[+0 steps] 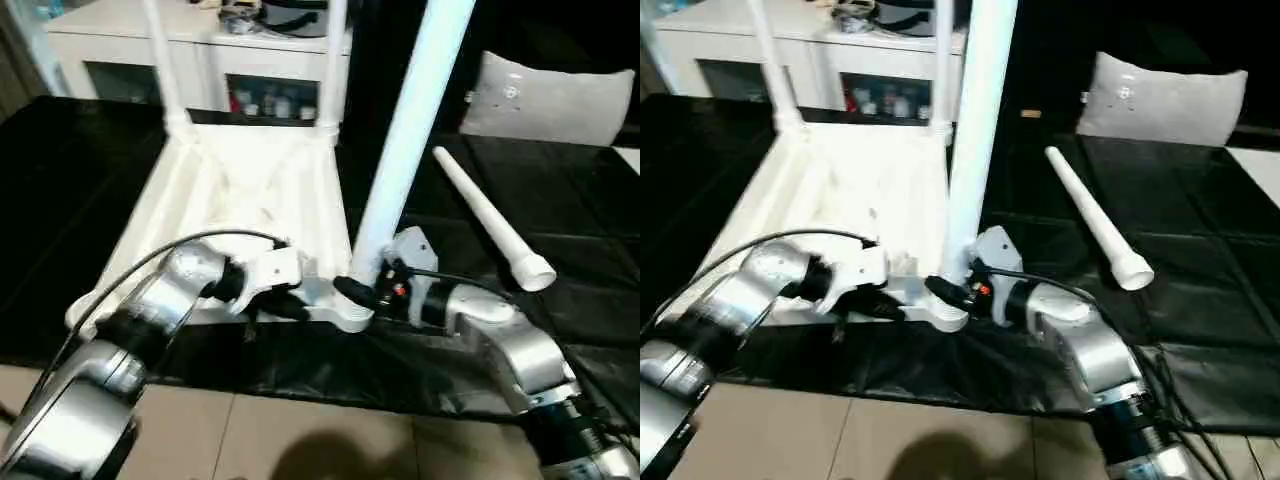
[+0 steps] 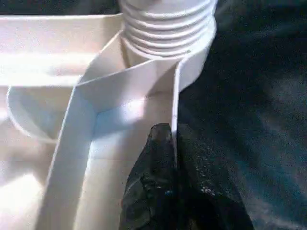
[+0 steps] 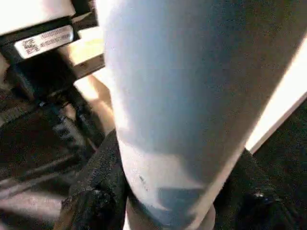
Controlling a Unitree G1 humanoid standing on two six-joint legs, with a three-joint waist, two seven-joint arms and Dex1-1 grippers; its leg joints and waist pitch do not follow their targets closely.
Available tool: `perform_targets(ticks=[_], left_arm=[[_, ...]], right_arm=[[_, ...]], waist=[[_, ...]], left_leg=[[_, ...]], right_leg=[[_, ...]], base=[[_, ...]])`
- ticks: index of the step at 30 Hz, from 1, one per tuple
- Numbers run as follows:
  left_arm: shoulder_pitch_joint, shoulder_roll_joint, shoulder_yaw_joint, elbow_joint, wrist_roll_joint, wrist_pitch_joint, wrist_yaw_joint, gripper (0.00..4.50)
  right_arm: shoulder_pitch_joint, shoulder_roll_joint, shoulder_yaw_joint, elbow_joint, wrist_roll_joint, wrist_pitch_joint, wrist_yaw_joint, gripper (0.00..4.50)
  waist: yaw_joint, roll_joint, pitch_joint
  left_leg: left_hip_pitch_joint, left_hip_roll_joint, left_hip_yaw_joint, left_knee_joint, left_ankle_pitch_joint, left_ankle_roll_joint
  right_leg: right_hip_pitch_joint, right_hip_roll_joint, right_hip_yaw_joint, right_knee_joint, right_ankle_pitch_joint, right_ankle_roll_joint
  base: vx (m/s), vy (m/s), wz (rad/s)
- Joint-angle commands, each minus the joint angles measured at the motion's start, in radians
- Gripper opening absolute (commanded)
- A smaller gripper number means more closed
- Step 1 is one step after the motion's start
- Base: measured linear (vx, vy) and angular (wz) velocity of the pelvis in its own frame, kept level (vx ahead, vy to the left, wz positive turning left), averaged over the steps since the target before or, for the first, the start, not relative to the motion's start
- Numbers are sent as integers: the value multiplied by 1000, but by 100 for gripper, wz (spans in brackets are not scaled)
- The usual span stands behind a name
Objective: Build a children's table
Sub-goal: Rotate leg to tighten
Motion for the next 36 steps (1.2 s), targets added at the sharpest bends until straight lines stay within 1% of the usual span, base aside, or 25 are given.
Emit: perform_targets(ticks=[1,2,4,5,6,7,8,9,10,11,14,15,17,18,19,21,22,24,27,30,31,33,34,35,36], left_arm=[[12,2,82,-162,-50,100,74,0],[59,-1,87,-257,-48,172,104,0],[72,-2,86,-289,-48,196,111,0],[89,-6,88,-332,-49,229,120,0],[104,-13,91,-372,-50,261,128,0],[119,-23,93,-418,-51,297,138,0],[140,-39,88,-497,-46,355,158,0],[141,-40,87,-500,-46,358,159,0],[148,-42,79,-532,-40,384,173,0],[151,-43,67,-563,-30,412,190,0],[147,-52,65,-579,-28,438,221,0],[147,-52,64,-582,-27,441,227,0],[146,-53,62,-577,-19,436,237,0],[146,-56,62,-570,-12,435,245,0],[146,-58,62,-560,-6,429,251,0],[147,-58,60,-560,-4,435,260,0],[148,-56,58,-566,-6,445,263,0],[146,-52,54,-572,-14,458,258,0],[146,-46,50,-559,-18,449,254,0],[147,-35,44,-545,-14,440,238,0],[144,-25,36,-539,-9,438,230,0],[138,-11,26,-528,0,433,222,0],[138,-11,26,-528,0,433,222,0],[133,-5,21,-523,4,431,219,0],[128,2,16,-517,9,429,216,0]], right_arm=[[44,-13,16,134,-66,94,-67,190],[36,-2,7,146,-69,97,-89,190],[33,1,4,151,-70,98,-95,190],[28,6,-1,159,-70,100,-104,190],[24,8,-4,164,-70,101,-109,190],[18,10,-6,172,-71,100,-114,190],[9,14,-9,183,-72,95,-116,190],[9,14,-8,183,-72,95,-116,190],[5,16,-8,186,-73,94,-115,190],[0,18,-6,190,-73,94,-114,190],[-3,17,1,189,-71,93,-106,190],[-3,18,1,188,-69,94,-106,190],[-3,21,0,187,-65,95,-108,190],[-3,23,-1,188,-64,94,-109,190],[-2,26,-3,189,-62,92,-112,190],[-3,28,-5,192,-62,86,-114,190],[-3,30,-7,194,-62,83,-116,190],[-6,32,-9,199,-60,77,-117,190],[-9,34,-4,207,-65,63,-112,190],[-12,35,-1,215,-70,52,-108,190],[-14,35,-3,218,-69,50,-107,190],[-18,37,-6,222,-68,45,-107,190],[-18,37,-6,222,-68,45,-107,190],[-21,37,-8,226,-68,42,-108,190],[-22,37,-10,229,-66,41,-107,190]], waist=[[-2,13,-46],[-7,13,-45],[-13,14,-46],[-16,13,-46],[-17,12,-47],[-15,10,-49],[-13,11,-50],[-13,12,-52],[-12,10,-54],[-11,10,-56],[-9,12,-59],[-9,11,-59],[-6,15,-57],[-5,15,-57],[-4,23,-55],[-4,19,-54],[-2,26,-53],[-3,21,-53],[-3,19,-53],[-3,19,-54],[-3,16,-54],[-3,19,-54],[-4,16,-55],[-4,17,-54],[-3,16,-54]], left_leg=[[12,81,-45,-104,-460,-72],[7,79,-43,-104,-442,-64],[4,78,-43,-104,-424,-59],[2,73,-41,-101,-419,-50],[4,73,-39,-99,-413,-49],[5,75,-37,-96,-385,-43],[6,75,-33,-95,-358,-34],[5,76,-32,-94,-340,-31],[4,74,-28,-91,-304,-17],[0,73,-28,-90,-264,-6],[-1,69,-23,-83,-205,14],[-2,69,-22,-82,-198,18],[0,70,-22,-83,-207,19],[2,72,-22,-84,-221,12],[3,72,-23,-85,-232,6],[5,72,-23,-87,-268,-8],[7,72,-25,-88,-287,-18],[8,72,-26,-88,-308,-29],[7,72,-26,-89,-300,-31],[6,71,-24,-87,-285,-27],[6,71,-23,-87,-280,-25],[6,72,-24,-87,-276,-25],[6,72,-23,-87,-275,-25],[6,71,-23,-86,-271,-25],[7,71,-22,-86,-273,-25]], right_leg=[[15,-81,49,-76,-427,-195],[18,-78,48,-75,-410,-197],[22,-77,47,-71,-385,-204],[21,-76,46,-76,-405,-196],[21,-76,48,-76,-402,-198],[22,-77,50,-74,-374,-206],[22,-73,51,-73,-338,-215],[25,-73,51,-70,-309,-223],[29,-71,52,-69,-262,-231],[33,-69,50,-64,-220,-239],[37,-66,48,-60,-150,-258],[38,-65,48,-59,-141,-260],[36,-63,46,-61,-152,-261],[35,-62,46,-61,-169,-259],[34,-62,46,-62,-178,-257],[33,-61,46,-67,-222,-246],[31,-61,47,-67,-247,-239],[29,-59,47,-70,-268,-227],[29,-58,48,-68,-251,-227],[31,-58,49,-67,-237,-230],[31,-58,50,-67,-238,-230],[31,-58,49,-67,-237,-230],[31,-58,49,-67,-237,-230],[31,-57,49,-66,-235,-230],[31,-58,49,-67,-246,-228]], base=[[0,0,0],[0,0,0],[0,0,0],[0,0,0],[0,0,0],[0,0,0],[0,0,0],[53,-17,1],[0,0,0],[0,0,0],[0,0,0],[0,0,0],[0,0,0],[0,0,0],[0,0,0],[0,0,0],[0,0,0],[0,0,0],[0,0,0],[0,0,0],[0,0,0],[0,0,0],[0,0,0],[0,0,0],[0,0,0]])
